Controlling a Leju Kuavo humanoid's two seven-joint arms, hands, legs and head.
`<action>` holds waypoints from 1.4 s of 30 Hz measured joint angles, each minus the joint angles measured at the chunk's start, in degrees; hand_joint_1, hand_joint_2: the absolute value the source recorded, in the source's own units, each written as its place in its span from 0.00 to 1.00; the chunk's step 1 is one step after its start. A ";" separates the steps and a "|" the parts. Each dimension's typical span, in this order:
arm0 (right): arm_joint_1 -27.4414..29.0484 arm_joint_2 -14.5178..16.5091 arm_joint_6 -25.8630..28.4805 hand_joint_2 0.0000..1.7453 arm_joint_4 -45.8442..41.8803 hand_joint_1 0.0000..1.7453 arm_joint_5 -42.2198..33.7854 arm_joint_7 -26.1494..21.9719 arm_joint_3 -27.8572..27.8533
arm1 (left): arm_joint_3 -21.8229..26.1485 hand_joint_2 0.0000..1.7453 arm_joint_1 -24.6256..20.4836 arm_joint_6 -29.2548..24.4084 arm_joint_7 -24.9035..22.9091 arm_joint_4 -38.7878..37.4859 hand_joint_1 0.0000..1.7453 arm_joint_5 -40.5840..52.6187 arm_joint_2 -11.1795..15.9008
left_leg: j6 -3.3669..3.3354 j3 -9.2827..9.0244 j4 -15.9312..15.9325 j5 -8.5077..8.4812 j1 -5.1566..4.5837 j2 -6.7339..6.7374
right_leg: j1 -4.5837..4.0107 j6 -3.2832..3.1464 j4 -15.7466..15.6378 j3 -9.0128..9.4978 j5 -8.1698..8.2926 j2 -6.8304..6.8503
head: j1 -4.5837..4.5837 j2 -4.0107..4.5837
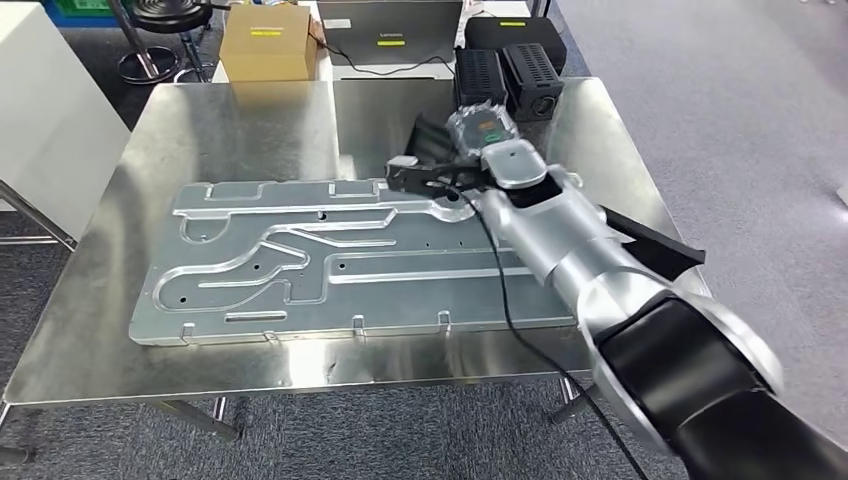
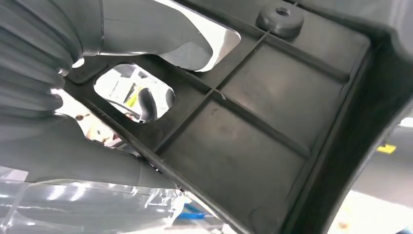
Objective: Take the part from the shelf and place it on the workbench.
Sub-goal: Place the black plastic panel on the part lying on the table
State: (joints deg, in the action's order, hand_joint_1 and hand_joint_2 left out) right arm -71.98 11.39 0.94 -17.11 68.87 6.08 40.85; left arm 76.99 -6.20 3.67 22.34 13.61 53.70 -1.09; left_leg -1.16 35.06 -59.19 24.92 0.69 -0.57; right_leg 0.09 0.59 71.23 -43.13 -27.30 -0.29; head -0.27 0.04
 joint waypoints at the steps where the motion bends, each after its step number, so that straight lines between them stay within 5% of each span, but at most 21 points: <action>1: 0.21 0.93 -0.42 1.00 0.16 0.71 0.11 0.26 0.12 | -0.08 1.00 0.02 0.03 0.19 -0.03 0.00 0.19 -0.13 | 0.08 -0.17 0.02 0.13 -0.04 -0.08 | -0.30 -0.64 -4.18 1.79 2.14 0.00 | 0.00 0.00; 3: 0.41 2.44 -1.10 1.00 0.31 0.71 0.29 0.62 0.17 | -0.27 1.00 -0.06 -0.02 0.50 -0.17 0.00 0.54 -0.50 | 0.43 -0.26 0.06 0.35 -0.14 -0.12 | -0.88 -1.69 -10.59 4.66 4.34 0.03 | 0.02 0.00; 8: 2.60 5.73 -2.39 1.00 0.68 0.71 0.87 0.59 0.43 | -0.60 1.00 -0.18 -0.54 1.33 -0.32 0.00 0.90 -0.85 | 1.80 -0.30 -0.69 1.64 -0.07 0.13 | -0.72 -2.41 -13.67 6.53 4.58 -0.02 | 0.06 0.00; 11: 4.45 7.22 -3.07 1.00 0.73 0.71 0.90 0.08 1.11 | -0.68 1.00 -0.13 -0.95 1.94 -0.39 0.00 0.90 -0.98 | 2.36 3.64 -9.47 6.26 0.08 0.19 | -0.55 -2.75 -14.25 7.18 4.60 0.08 | 0.17 0.00; 13: 6.39 7.86 -3.65 1.00 0.50 0.71 -0.20 -0.29 2.14 | -0.73 1.00 -0.07 -1.11 2.30 -0.39 0.00 0.90 -0.98 | 2.80 6.14 -14.11 7.36 0.25 0.20 | -0.50 -2.79 -14.11 7.21 4.45 0.04 | 0.17 0.00; 14: 7.38 8.09 -3.85 1.00 0.27 0.71 -1.20 -0.35 2.80 | -0.80 1.00 -0.06 -1.12 2.49 -0.39 0.00 0.90 -0.98 | 3.04 6.05 -13.54 6.34 0.40 0.22 | -0.41 -2.67 -13.94 7.19 4.34 0.01 | 0.17 0.00; 17: 9.03 8.53 -4.11 1.00 -0.71 0.71 -5.44 -0.14 5.14 | -1.08 1.00 -0.18 -0.97 2.92 -0.43 0.00 0.95 -1.06 | 3.59 1.53 -3.87 1.37 0.88 0.24 | -0.13 -1.83 -12.57 6.89 3.51 -0.16 | 0.22 0.00; 19: 9.44 8.73 -4.30 1.00 -1.53 0.71 -8.47 0.00 7.10 | -1.28 1.00 -0.32 -0.79 3.08 -0.49 0.00 0.98 -1.19 | 3.02 -0.14 -0.69 0.75 0.82 0.10 | -0.22 -1.23 -11.76 6.57 3.07 -0.33 | 0.30 0.00; 22: 10.15 8.83 -4.74 1.00 -2.73 0.71 -14.39 0.99 10.64 | -1.50 1.00 -0.46 -0.19 3.44 -0.52 0.00 0.97 -1.42 | 1.65 -0.33 -0.55 0.73 0.63 0.07 | -0.15 -0.58 -11.46 6.57 2.90 -0.46 | 0.34 0.00; 24: 10.29 8.85 -4.63 0.50 -3.13 0.36 -19.01 1.77 13.30 | -1.57 1.00 -0.62 0.13 3.69 -0.54 0.00 0.90 -1.61 | 1.00 -0.47 -0.31 0.51 0.73 0.22 | 0.03 -0.06 -8.95 5.59 1.06 -0.35 | 0.31 0.00; 26: 10.58 8.83 -4.32 0.00 -3.21 0.00 -22.48 2.14 15.96 | -1.66 1.00 -0.76 0.26 3.81 -0.54 0.00 0.78 -1.68 | 0.70 -0.49 -0.27 0.47 0.67 0.37 | 0.18 0.37 -2.31 2.62 -2.50 -0.21 | 0.27 0.01; 28: 11.24 8.82 -4.07 0.00 -3.17 0.00 -24.48 2.44 18.28 | -1.74 1.00 -0.83 0.30 3.84 -0.54 0.00 0.58 -1.71 | 0.62 -0.51 -0.28 0.49 0.54 0.48 | 0.23 0.46 3.53 -0.11 -4.43 -0.16 | 0.27 0.01; 30: 11.74 8.82 -3.67 0.00 -3.01 0.00 -25.73 2.75 19.96 | -1.78 1.00 -0.99 0.22 3.75 -0.54 0.00 0.44 -1.83 | 0.61 -0.58 -0.28 0.51 0.41 0.49 | 0.14 0.04 1.62 0.87 -2.33 -0.15 | 0.28 0.00; 32: 11.95 8.82 -3.05 0.00 -2.55 0.00 -26.57 2.84 20.89 | -1.85 0.50 -1.30 0.09 3.56 -0.54 0.00 0.57 -2.07 | 0.62 -0.65 -0.26 0.51 0.35 0.41 | -0.23 -0.81 -6.19 4.81 1.22 -0.16 | 0.28 0.00; 34: 12.08 8.82 -2.66 0.00 -2.18 0.00 -26.87 2.84 21.22 | -1.92 0.00 -1.50 0.01 3.44 -0.54 0.00 0.76 -2.26 | 0.63 -0.67 -0.24 0.51 0.40 0.36 | -0.56 -1.36 -10.99 7.14 2.57 -0.16 | 0.27 0.00; 39: 12.15 8.83 -2.23 0.00 -1.72 0.00 -27.08 2.81 21.42 | -2.06 0.00 -1.68 -0.15 3.18 -0.61 0.00 1.11 -2.56 | 0.93 -0.51 -0.18 0.42 0.29 0.31 | -0.82 -1.48 -11.79 7.49 2.27 -0.05 | 0.31 0.00; 42: 12.13 8.88 -0.93 0.00 0.16 0.00 -27.52 2.39 21.64 | -3.06 0.00 -2.41 -1.08 1.90 -0.66 0.00 2.09 -2.78 | 2.19 -0.21 -0.67 1.14 0.33 0.32 | -0.59 -2.17 -13.38 7.94 3.30 0.12 | 0.29 0.01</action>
State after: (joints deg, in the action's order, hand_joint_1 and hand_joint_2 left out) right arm -59.85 20.27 0.00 -16.94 41.35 8.47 62.49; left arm 73.92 -8.61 2.59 24.24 12.95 55.79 -3.87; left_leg 1.03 34.85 -59.86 26.06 1.01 -0.25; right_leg -0.50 -1.57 57.85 -35.19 -24.00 -0.17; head 0.02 0.05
